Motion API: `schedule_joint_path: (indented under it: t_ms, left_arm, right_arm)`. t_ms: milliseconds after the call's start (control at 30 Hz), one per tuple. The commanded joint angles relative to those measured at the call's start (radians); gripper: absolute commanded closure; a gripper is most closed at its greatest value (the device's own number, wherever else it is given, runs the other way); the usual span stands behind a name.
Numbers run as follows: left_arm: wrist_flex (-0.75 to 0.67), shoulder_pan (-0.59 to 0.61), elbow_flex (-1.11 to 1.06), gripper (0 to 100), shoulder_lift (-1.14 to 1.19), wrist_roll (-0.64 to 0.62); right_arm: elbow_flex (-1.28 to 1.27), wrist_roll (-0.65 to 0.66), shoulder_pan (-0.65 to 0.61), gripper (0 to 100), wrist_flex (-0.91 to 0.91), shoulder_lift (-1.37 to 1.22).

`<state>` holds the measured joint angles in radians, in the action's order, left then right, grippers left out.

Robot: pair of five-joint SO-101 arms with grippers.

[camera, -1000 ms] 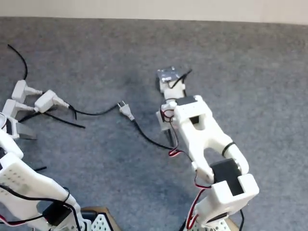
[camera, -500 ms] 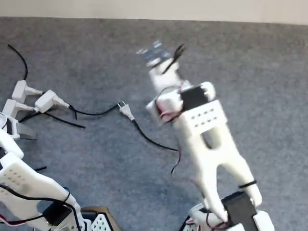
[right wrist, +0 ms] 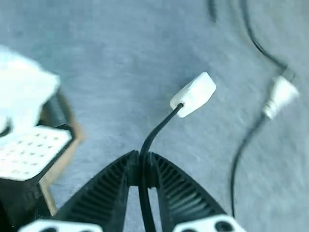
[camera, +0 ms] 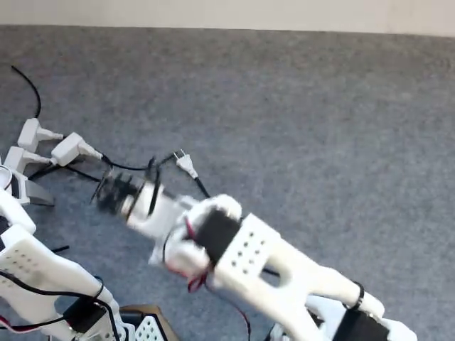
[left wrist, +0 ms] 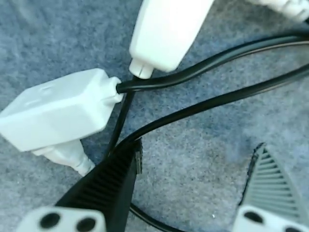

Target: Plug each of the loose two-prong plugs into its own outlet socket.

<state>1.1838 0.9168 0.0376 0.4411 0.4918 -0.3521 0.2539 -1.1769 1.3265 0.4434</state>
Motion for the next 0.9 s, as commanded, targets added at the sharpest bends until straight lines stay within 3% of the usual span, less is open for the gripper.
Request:
schedule_joint_path:
  t_ms: [0,133,267,433,567,700,800,867]
  left_arm:
    - [-0.008,-0.019,0.001,65,-0.050,0.005]
    - [-0.006,-0.021,0.001,65,-0.058,0.006]
    - [-0.006,-0.022,0.008,65,-0.058,0.006]
    - [-0.006,-0.024,0.008,65,-0.059,0.006]
    - [0.040,-0.027,0.018,65,-0.061,0.006]
    - [0.302,-0.088,0.136,64,-0.061,0.066]
    - [0.537,-0.162,0.269,64,-0.059,0.064]
    - [0.603,-0.214,0.317,65,-0.062,0.052]
  right_arm:
    - [-0.051,0.026,-0.042,99.2,-0.053,0.042]
    - [-0.157,0.031,0.002,99.1,-0.114,-0.021]
    - [-0.257,0.133,-0.015,96.6,-0.119,-0.079]
    - [-0.403,0.230,-0.053,85.0,-0.125,-0.128]
    - [-0.435,0.226,-0.002,75.3,-0.124,-0.119]
    - [-0.424,0.164,0.157,71.7,-0.140,-0.013]
    - [-0.407,0.037,0.386,71.7,-0.154,0.133]
    - [-0.410,0.035,0.555,71.7,-0.165,0.242]
